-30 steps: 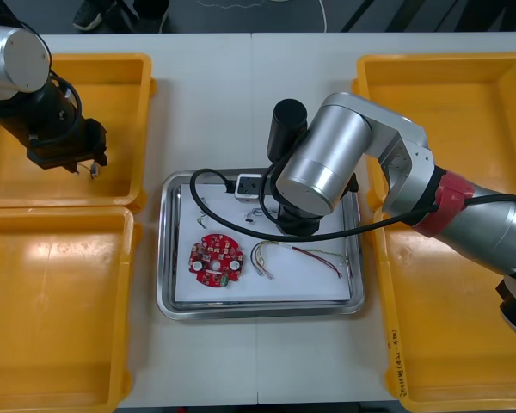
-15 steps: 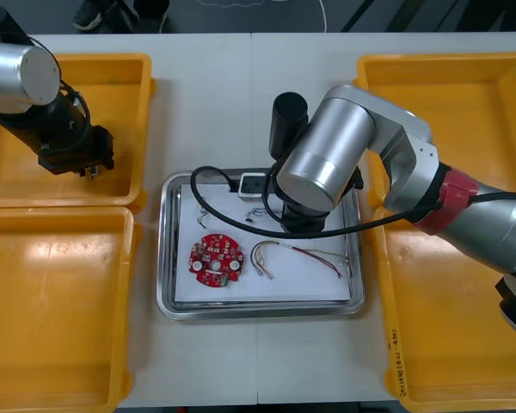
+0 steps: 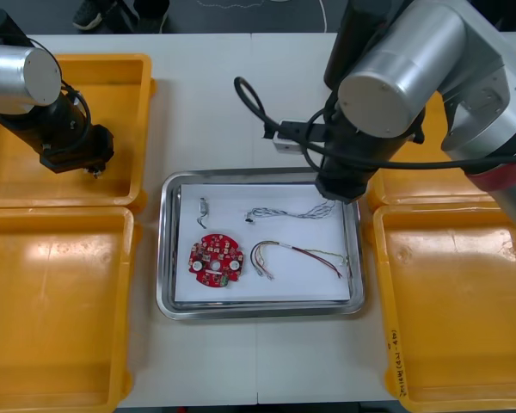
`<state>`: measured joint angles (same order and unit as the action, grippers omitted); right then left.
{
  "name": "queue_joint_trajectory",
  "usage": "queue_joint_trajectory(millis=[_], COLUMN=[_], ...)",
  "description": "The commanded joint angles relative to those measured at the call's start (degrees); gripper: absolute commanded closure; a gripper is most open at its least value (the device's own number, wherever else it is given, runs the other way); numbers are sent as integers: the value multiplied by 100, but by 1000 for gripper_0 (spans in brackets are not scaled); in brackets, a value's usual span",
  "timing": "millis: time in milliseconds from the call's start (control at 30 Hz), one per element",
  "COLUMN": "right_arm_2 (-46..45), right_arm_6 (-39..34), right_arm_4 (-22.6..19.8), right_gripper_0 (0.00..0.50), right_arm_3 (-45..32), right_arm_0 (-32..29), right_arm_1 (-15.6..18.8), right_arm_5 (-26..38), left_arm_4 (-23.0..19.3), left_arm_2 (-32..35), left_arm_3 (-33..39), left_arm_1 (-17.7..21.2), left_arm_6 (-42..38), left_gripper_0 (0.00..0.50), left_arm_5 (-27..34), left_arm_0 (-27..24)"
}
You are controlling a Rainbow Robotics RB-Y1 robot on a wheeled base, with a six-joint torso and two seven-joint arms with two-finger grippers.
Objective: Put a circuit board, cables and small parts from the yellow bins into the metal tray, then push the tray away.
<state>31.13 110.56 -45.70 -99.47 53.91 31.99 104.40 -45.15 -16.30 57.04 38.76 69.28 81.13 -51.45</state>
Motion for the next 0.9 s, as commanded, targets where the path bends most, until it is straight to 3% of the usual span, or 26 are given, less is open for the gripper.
queue_joint_trajectory(millis=[33,300,567,900], right_arm_2=[-723,-1584,-1997,-2595], right_arm_6=[-17,-430,-1212,-2012], right_arm_4=[-167,-290,-360,-474], right_gripper_0=[0,0,0,0], right_arm_3=[-222,-284,-899,-1532], right_arm_0=[190,-82,-636,-1313], right_arm_1=[308,326,537,783], right_arm_5=[415,560,560,560], left_arm_4=[77,59,-64,-371], left_arm_2=[-40,-14,109,267], left_arm_3=[-53,211,1169,2320], left_arm_1=[-132,53,492,879], left_arm_6=[560,472,226,-714], left_gripper_0=[500,500,500,500], left_arm_5=[-27,272,958,1881], left_arm_0=[-199,-287,-287,-287])
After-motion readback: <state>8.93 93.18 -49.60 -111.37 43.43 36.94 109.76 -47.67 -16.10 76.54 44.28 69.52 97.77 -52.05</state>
